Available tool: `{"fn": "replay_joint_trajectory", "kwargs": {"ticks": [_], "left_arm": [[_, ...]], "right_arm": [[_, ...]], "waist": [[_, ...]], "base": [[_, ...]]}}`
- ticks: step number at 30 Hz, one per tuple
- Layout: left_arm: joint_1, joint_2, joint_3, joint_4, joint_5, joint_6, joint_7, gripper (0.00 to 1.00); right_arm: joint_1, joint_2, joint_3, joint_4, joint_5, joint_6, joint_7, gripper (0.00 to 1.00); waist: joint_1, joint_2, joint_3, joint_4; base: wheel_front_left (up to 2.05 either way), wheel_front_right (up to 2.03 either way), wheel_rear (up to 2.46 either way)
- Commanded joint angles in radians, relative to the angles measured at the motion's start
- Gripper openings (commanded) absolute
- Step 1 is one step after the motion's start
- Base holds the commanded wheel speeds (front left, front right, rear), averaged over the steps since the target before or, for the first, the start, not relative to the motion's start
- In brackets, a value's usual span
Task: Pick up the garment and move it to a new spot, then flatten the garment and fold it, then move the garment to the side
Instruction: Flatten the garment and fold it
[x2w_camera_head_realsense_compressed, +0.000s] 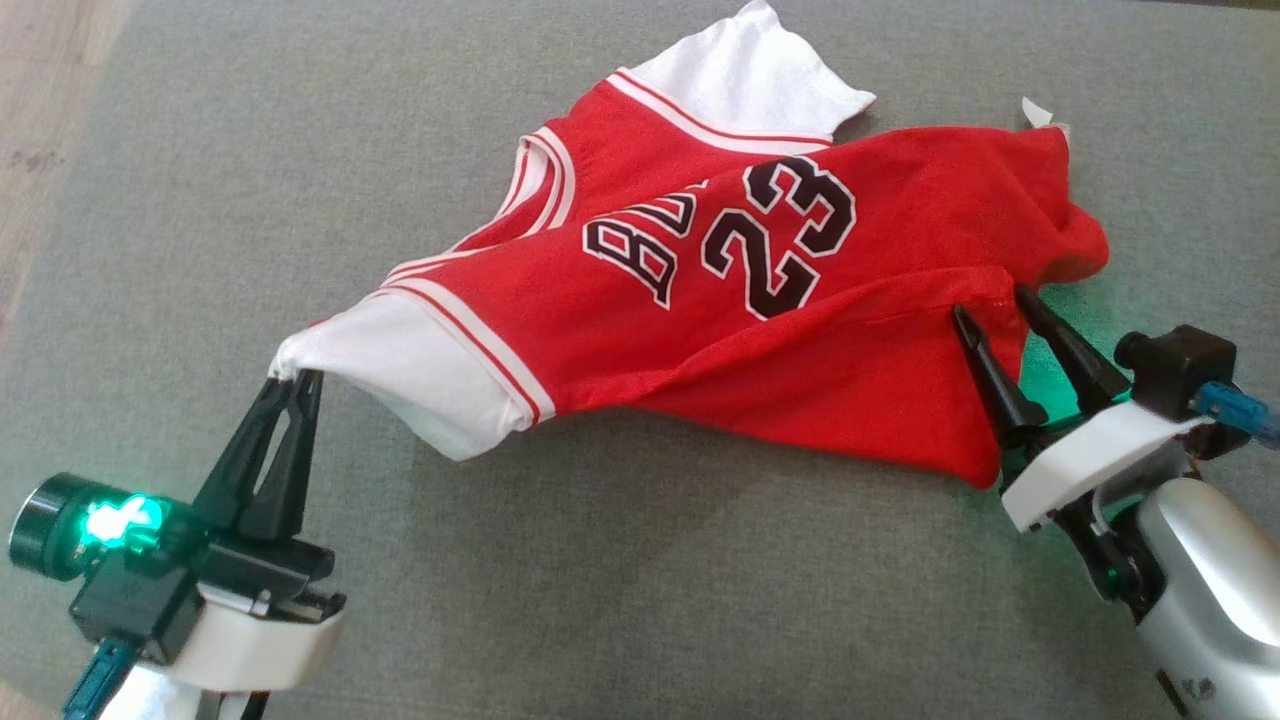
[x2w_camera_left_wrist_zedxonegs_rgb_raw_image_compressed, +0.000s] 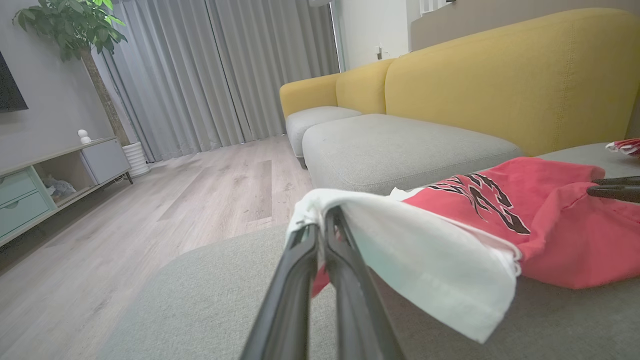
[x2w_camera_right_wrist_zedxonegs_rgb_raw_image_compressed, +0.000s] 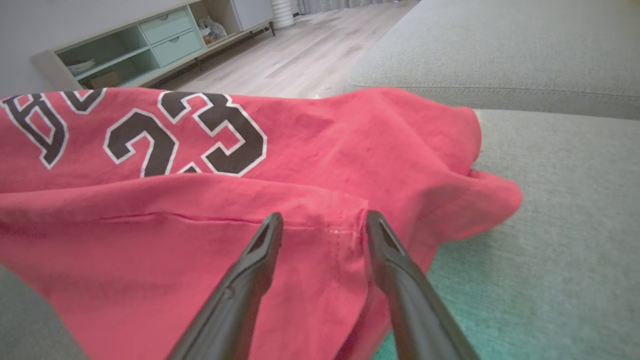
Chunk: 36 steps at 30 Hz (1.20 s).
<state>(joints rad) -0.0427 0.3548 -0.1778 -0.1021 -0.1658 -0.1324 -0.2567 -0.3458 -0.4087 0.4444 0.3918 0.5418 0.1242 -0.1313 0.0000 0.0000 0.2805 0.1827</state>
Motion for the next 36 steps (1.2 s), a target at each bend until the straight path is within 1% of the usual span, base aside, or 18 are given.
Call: {"fn": "replay_joint_trajectory", "kwargs": {"ticks": [1, 3, 4, 11, 12, 13, 14, 15, 16, 18, 23, 26, 27, 29, 30, 33, 35, 36], "left_arm": [[-0.042, 0.025, 0.04, -0.028, 0.002, 0.002, -0.005, 0.0], [-0.044, 0.023, 0.039, -0.027, 0.002, 0.002, -0.005, 0.0], [-0.045, 0.022, 0.039, -0.027, 0.003, 0.002, -0.005, 0.0], [-0.048, 0.018, 0.04, -0.027, 0.001, 0.002, -0.005, 0.0], [-0.049, 0.018, 0.041, -0.027, 0.001, 0.002, -0.005, 0.0], [-0.051, 0.017, 0.041, -0.027, 0.0, 0.002, -0.005, 0.0], [-0.052, 0.018, 0.04, -0.027, 0.0, 0.002, -0.005, 0.0], [-0.054, 0.018, 0.039, -0.027, 0.0, 0.002, -0.005, 0.0], [-0.055, 0.018, 0.038, -0.026, 0.0, 0.002, -0.005, 0.0], [-0.058, 0.018, 0.038, -0.025, -0.001, 0.002, -0.005, 0.0], [-0.065, 0.018, 0.041, -0.028, -0.006, 0.002, -0.005, 0.0], [-0.088, 0.027, 0.041, -0.049, -0.025, 0.002, -0.005, 0.0], [-0.105, 0.033, 0.038, -0.058, -0.04, 0.002, -0.005, 0.0], [-0.161, 0.067, 0.021, -0.075, -0.068, 0.002, -0.005, 0.0], [-0.161, 0.067, 0.021, -0.075, -0.068, 0.002, -0.005, 0.0], [-0.3, 0.129, -0.006, -0.092, -0.141, 0.002, -0.005, 0.0], [-0.429, 0.188, -0.038, -0.073, -0.188, 0.002, -0.005, 0.0], [-0.581, 0.24, -0.09, -0.015, -0.253, 0.002, -0.002, 0.0]], "right_arm": [[-0.013, -0.025, 0.016, -0.022, 0.011, 0.007, -0.001, 0.88], [-0.012, -0.034, 0.024, -0.02, 0.022, 0.007, -0.002, 0.99], [-0.009, -0.038, 0.029, -0.018, 0.026, 0.007, 0.001, 1.0], [-0.023, -0.039, 0.061, 0.001, 0.043, 0.007, -0.002, 1.0], [-0.029, -0.038, 0.067, 0.006, 0.045, 0.007, -0.003, 0.96], [-0.036, -0.036, 0.073, 0.012, 0.046, 0.007, -0.005, 0.86], [-0.043, -0.036, 0.081, 0.016, 0.046, 0.007, -0.009, 0.62], [-0.049, -0.035, 0.087, 0.02, 0.047, 0.007, -0.013, 0.43], [-0.054, -0.033, 0.091, 0.024, 0.05, 0.007, -0.019, 0.35], [-0.067, -0.036, 0.097, 0.033, 0.047, 0.007, -0.042, 0.0], [-0.094, -0.042, 0.102, 0.046, 0.045, 0.007, -0.083, 0.0], [-0.114, -0.061, 0.084, 0.016, 0.054, 0.007, -0.101, 0.0], [-0.124, -0.071, 0.072, 0.0, 0.055, 0.007, -0.105, 0.0], [-0.154, -0.094, 0.037, -0.042, 0.06, 0.007, -0.111, 0.0], [-0.154, -0.094, 0.037, -0.042, 0.06, 0.007, -0.111, 0.0], [-0.235, -0.135, -0.015, -0.103, 0.057, 0.007, -0.097, 0.0], [-0.319, -0.163, -0.043, -0.131, 0.039, 0.007, -0.064, 0.0], [-0.421, -0.176, -0.061, -0.144, 0.023, 0.007, -0.017, 0.0]], "waist": [[0.0, 0.0, 0.0, 0.002], [0.0, 0.0, 0.0, 0.004], [0.0, 0.0, 0.001, 0.005], [0.0, 0.0, 0.008, 0.001], [0.0, 0.0, 0.009, 0.0], [0.0, 0.0, 0.011, 0.0], [0.0, 0.0, 0.012, 0.0], [0.0, 0.0, 0.012, 0.0], [0.0, 0.0, 0.012, 0.0], [0.0, 0.0, 0.012, 0.001], [0.0, 0.0, 0.0, -0.003], [0.0, 0.0, -0.01, -0.009], [0.0, 0.0, -0.011, -0.011], [0.0, 0.0, -0.011, -0.02], [0.0, 0.0, -0.011, -0.02], [0.0, 0.0, 0.002, -0.042], [0.0, 0.0, 0.023, -0.059], [0.0, 0.0, 0.053, -0.078]], "base": [[0.0, 0.0, 0.0], [0.0, 0.0, 0.0], [0.0, 0.0, 0.0], [0.0, 0.0, 0.0], [0.0, 0.0, 0.0], [0.0, 0.0, 0.0], [0.0, 0.0, 0.0], [0.0, 0.0, 0.0], [0.0, 0.0, 0.0], [0.0, 0.0, 0.0], [0.0, 0.0, 0.0], [0.0, 0.0, 0.0], [0.0, 0.0, 0.0], [0.0, 0.0, 0.0], [0.0, 0.0, 0.0], [0.0, 0.0, 0.0], [0.0, 0.0, 0.0], [0.0, 0.0, 0.0]]}}
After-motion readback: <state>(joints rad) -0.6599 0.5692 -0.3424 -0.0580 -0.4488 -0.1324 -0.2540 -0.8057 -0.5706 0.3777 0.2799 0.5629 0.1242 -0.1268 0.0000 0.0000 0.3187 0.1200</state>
